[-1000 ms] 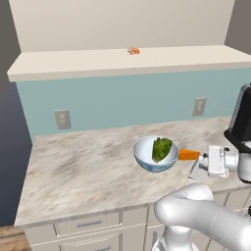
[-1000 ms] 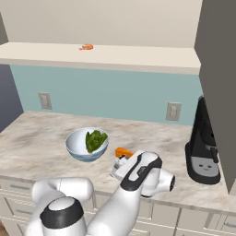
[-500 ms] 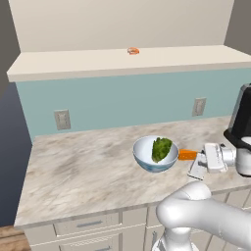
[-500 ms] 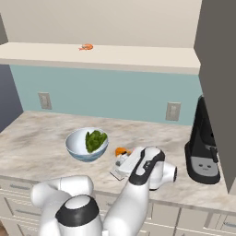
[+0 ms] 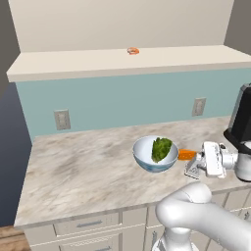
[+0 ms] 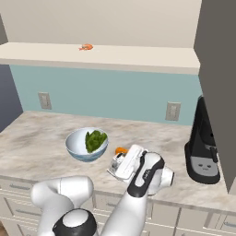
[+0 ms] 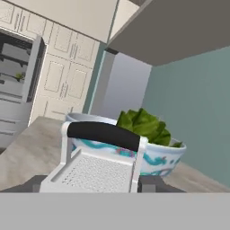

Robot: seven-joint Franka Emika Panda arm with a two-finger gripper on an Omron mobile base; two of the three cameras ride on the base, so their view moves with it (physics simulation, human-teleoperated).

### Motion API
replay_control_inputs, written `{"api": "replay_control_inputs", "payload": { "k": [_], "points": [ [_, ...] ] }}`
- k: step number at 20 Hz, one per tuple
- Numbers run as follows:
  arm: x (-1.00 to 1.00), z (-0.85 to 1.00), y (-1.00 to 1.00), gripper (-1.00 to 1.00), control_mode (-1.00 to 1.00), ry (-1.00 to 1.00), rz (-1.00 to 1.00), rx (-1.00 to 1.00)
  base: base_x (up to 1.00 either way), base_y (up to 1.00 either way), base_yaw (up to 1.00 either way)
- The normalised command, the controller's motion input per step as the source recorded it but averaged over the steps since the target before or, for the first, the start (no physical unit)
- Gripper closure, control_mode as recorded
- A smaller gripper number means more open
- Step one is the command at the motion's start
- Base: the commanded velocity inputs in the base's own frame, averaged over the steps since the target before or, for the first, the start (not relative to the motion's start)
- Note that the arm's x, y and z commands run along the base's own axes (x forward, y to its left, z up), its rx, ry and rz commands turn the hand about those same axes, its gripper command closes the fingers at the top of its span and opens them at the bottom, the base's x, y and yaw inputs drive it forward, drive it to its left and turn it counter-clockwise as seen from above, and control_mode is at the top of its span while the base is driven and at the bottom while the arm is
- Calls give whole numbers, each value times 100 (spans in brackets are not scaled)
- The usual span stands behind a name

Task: Pick the cheese from the fridge and the cheese grater from the cabinet and place them next to the salad bowl.

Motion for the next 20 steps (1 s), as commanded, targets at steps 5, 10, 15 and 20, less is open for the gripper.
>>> {"api": "replay_control_inputs", "payload": {
  "k": [5, 10, 15, 20],
  "points": [
    [-2, -12, 27, 100, -100, -11, 0, 0, 0, 0, 0],
    [18, -19, 25, 100, -100, 0, 0, 0, 0, 0, 0],
    [22, -29, 18, 100, -100, 1, 0, 0, 0, 0, 0],
    [7, -49, 34, 100, -100, -3, 0, 0, 0, 0, 0]
  ]
}}
